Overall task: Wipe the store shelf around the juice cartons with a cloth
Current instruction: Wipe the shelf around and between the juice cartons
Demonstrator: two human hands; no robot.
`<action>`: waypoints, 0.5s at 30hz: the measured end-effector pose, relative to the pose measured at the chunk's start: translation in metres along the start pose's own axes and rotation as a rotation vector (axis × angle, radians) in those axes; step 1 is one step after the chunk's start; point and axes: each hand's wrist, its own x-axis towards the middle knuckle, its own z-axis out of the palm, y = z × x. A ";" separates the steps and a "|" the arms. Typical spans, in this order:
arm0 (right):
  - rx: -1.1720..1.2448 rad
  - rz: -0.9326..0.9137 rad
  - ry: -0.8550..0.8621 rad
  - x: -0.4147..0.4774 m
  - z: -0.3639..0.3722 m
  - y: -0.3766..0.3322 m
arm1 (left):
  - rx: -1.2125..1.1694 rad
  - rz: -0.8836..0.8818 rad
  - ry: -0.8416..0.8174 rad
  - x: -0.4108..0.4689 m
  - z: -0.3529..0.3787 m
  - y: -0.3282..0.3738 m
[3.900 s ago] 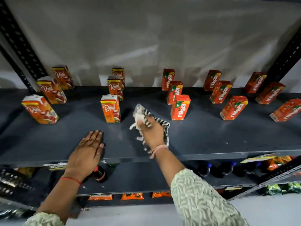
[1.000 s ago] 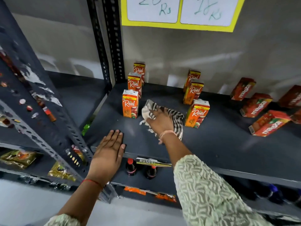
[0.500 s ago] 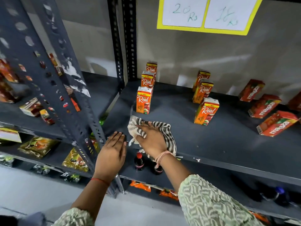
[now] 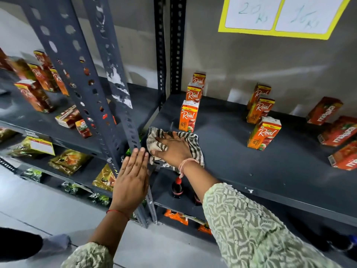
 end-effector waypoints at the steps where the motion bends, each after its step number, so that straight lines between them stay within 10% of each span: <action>1: -0.008 -0.007 -0.004 0.000 0.000 0.000 | 0.017 0.001 -0.008 0.000 0.002 -0.001; 15: -0.001 -0.026 0.177 -0.105 -0.007 0.080 | -0.061 -0.035 0.009 0.006 0.027 0.040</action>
